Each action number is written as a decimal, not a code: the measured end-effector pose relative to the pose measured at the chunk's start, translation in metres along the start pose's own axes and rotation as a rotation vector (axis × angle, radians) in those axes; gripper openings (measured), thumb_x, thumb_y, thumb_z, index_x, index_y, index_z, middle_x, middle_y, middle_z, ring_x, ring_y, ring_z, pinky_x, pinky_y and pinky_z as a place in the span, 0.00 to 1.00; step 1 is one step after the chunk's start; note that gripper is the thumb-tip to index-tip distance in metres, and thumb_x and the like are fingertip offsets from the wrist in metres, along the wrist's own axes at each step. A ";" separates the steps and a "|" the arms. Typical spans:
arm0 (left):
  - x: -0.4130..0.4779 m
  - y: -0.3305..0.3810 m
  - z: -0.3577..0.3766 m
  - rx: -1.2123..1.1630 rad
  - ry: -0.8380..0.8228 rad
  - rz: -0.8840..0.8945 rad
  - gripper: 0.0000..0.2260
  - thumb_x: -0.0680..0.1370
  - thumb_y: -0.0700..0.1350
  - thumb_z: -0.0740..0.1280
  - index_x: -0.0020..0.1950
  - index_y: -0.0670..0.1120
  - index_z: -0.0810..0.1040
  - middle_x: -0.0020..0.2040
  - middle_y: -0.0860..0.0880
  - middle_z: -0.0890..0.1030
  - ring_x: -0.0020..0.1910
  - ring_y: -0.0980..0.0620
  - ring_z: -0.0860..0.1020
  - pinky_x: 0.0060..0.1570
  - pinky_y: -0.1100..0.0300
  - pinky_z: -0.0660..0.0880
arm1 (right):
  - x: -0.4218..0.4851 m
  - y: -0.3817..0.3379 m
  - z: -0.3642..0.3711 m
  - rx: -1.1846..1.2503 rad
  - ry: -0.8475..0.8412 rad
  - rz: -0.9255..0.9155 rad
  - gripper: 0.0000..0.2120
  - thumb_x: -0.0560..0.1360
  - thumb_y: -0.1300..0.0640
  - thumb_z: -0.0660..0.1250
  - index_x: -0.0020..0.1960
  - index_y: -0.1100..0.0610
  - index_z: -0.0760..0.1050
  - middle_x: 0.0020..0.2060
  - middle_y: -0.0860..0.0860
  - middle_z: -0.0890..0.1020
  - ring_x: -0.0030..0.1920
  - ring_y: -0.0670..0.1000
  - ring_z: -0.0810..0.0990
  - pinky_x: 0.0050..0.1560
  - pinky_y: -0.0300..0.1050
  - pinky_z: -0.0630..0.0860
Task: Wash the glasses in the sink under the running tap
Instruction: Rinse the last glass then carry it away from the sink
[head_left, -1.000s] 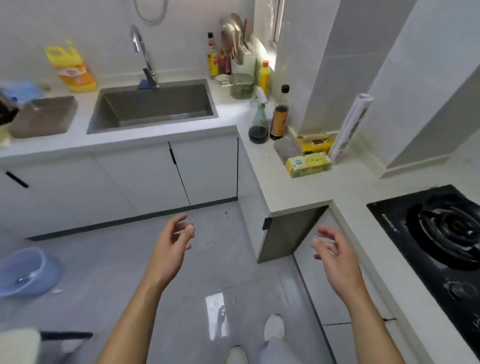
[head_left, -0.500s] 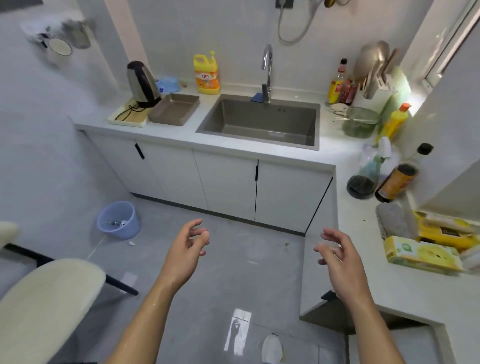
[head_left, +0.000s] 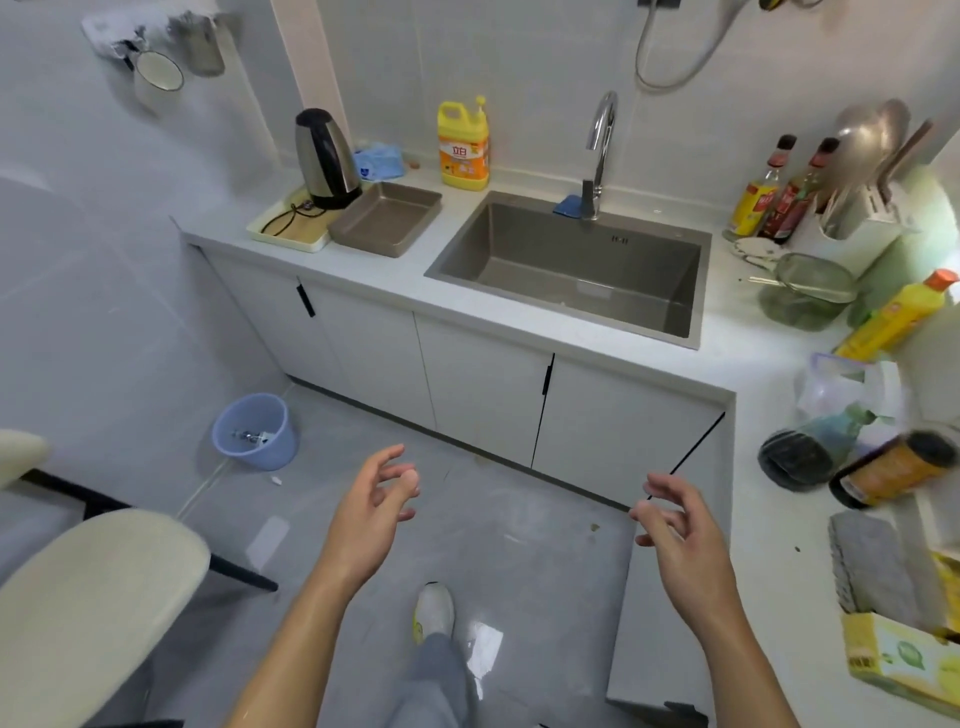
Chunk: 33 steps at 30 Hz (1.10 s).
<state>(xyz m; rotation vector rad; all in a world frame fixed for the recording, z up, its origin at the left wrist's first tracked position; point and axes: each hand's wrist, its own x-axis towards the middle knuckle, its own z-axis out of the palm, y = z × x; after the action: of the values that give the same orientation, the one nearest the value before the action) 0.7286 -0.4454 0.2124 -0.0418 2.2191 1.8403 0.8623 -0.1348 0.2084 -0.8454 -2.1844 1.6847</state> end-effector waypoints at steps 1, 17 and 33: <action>0.013 0.000 0.000 0.003 -0.010 -0.002 0.14 0.84 0.46 0.66 0.70 0.54 0.74 0.62 0.48 0.80 0.56 0.50 0.84 0.56 0.53 0.82 | 0.009 -0.001 0.006 -0.001 0.011 0.003 0.14 0.82 0.57 0.68 0.66 0.50 0.75 0.60 0.43 0.80 0.55 0.48 0.83 0.55 0.51 0.82; 0.260 0.045 -0.047 0.025 -0.110 -0.003 0.13 0.84 0.42 0.66 0.68 0.53 0.77 0.59 0.48 0.82 0.55 0.49 0.84 0.55 0.51 0.81 | 0.162 -0.053 0.129 0.052 0.146 0.063 0.12 0.82 0.59 0.68 0.63 0.47 0.77 0.58 0.44 0.81 0.49 0.51 0.84 0.57 0.60 0.82; 0.409 0.083 0.032 0.117 -0.122 -0.039 0.12 0.84 0.44 0.67 0.67 0.53 0.77 0.57 0.51 0.83 0.54 0.53 0.83 0.52 0.60 0.80 | 0.363 -0.068 0.142 0.041 0.063 0.067 0.12 0.82 0.59 0.67 0.62 0.47 0.77 0.60 0.47 0.80 0.55 0.51 0.83 0.53 0.52 0.83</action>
<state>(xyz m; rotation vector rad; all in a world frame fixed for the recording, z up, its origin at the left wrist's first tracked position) 0.3236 -0.3402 0.1990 0.0473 2.2201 1.6445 0.4775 -0.0465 0.1775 -0.9573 -2.0947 1.7037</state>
